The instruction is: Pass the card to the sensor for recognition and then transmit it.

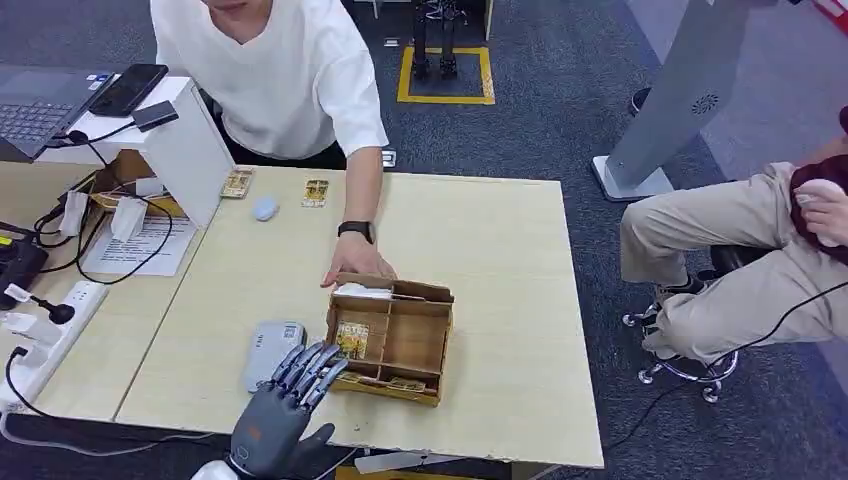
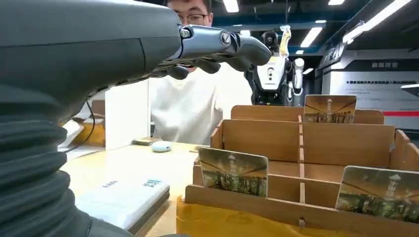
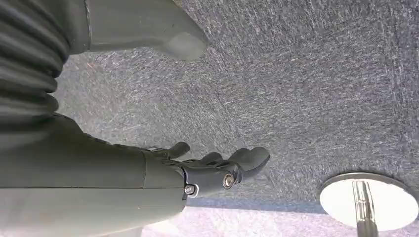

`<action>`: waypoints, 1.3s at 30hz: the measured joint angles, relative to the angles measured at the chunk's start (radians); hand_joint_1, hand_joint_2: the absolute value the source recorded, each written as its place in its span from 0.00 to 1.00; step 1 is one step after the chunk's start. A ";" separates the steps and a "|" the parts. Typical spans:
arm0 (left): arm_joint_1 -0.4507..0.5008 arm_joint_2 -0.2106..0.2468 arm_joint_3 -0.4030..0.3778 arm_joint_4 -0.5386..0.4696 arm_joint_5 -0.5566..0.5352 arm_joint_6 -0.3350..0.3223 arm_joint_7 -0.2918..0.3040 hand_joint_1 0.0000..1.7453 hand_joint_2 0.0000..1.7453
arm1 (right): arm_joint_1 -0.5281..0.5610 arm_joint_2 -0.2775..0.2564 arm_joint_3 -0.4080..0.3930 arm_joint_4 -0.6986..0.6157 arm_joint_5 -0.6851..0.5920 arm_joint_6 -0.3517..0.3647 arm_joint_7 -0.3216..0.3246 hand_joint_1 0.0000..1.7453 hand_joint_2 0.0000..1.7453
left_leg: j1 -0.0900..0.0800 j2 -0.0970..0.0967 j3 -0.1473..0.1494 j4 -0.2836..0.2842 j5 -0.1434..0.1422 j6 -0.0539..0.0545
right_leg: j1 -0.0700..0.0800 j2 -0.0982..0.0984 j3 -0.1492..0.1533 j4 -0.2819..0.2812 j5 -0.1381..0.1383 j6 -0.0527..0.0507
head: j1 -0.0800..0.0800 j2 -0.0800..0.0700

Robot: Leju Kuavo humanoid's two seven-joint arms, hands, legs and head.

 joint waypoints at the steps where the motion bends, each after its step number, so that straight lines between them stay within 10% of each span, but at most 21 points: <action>1: 0.000 -0.002 0.000 0.000 -0.010 0.000 0.009 0.00 1.00 | -0.001 0.000 0.000 0.000 0.000 0.000 0.001 0.00 1.00 | 0.000 0.000 0.000 0.000 0.000 0.000 | 0.000 0.000 0.000 0.000 0.000 0.000 | 0.000 0.000; 39: -0.142 -0.124 -0.013 0.119 -0.275 -0.055 0.150 0.00 1.00 | -0.027 0.000 0.064 0.000 0.031 0.000 0.034 0.00 1.00 | 0.000 0.000 0.000 0.000 0.000 0.000 | 0.000 0.000 0.000 0.000 0.001 0.000 | 0.000 0.000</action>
